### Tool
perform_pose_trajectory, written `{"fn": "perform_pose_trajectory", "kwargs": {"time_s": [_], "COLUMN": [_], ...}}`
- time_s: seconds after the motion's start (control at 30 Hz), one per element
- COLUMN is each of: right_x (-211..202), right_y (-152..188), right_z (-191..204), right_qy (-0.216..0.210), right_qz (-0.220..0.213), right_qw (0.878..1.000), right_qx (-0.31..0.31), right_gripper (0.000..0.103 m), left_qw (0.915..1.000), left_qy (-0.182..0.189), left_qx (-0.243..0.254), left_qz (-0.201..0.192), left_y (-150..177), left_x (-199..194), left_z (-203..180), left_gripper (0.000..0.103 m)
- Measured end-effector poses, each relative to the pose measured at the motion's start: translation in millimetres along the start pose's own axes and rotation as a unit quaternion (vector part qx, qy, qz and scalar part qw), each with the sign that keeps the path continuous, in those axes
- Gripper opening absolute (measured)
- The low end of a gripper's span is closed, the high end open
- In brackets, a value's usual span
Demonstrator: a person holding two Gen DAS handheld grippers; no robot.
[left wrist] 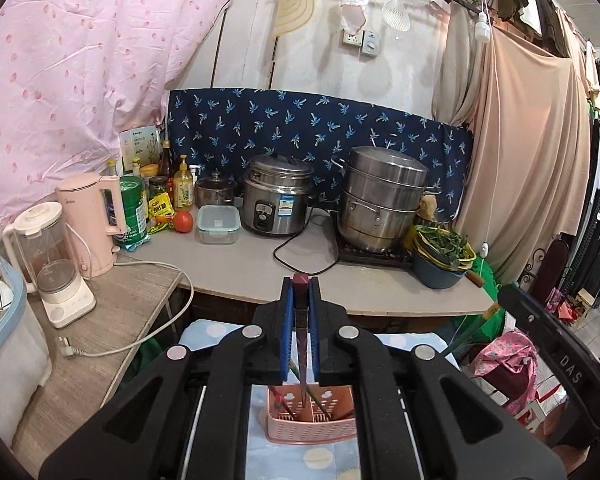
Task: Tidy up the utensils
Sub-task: 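Lift both chopsticks and carry them over the pink basket, then open both tools to drop the chopsticks into the basket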
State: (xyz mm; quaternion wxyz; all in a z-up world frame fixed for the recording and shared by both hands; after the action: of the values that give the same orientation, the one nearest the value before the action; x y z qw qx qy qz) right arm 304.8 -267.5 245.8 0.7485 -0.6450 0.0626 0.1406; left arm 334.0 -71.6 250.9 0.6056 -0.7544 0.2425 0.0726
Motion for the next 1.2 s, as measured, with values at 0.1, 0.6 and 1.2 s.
{"fn": "perform_pose_trajectory", "kwargs": {"time_s": [0.1,0.6,1.2], "right_x": [18,80,63], "right_y": [2,61,65], "right_z": [-3,-10,-6], "right_qy": [0.009,0.012,0.012], "right_qz": [0.009,0.089,0.089], "right_qw": [1.0,0.996,0.996], "right_qx": [-0.003,-0.006,-0.014], "right_gripper": [0.007,0.007,0.026], "left_qw": [0.9999,0.9982,0.9986], "left_qy": [-0.007,-0.02,-0.03], "left_qx": [0.005,0.003,0.012], "left_qz": [0.009,0.057,0.042], "left_y": [5,38,44], "left_x": [14,69,50], "left_z": [2,14,12], "left_gripper": [0.007,0.007,0.031]}}
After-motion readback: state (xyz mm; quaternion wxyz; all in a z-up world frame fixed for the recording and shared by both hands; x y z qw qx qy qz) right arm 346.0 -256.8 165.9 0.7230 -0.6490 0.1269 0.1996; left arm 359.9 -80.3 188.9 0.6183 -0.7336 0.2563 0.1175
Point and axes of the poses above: each gripper's, at about its wrist camera, not at the fingertips, and x roughly the way its jaws point, z to its left, y to its underside, the point moved 4 cm from there along x, roughly the way its jaws point, and after that the axes turned 7 degrees about -x, right-handed, at the moved point
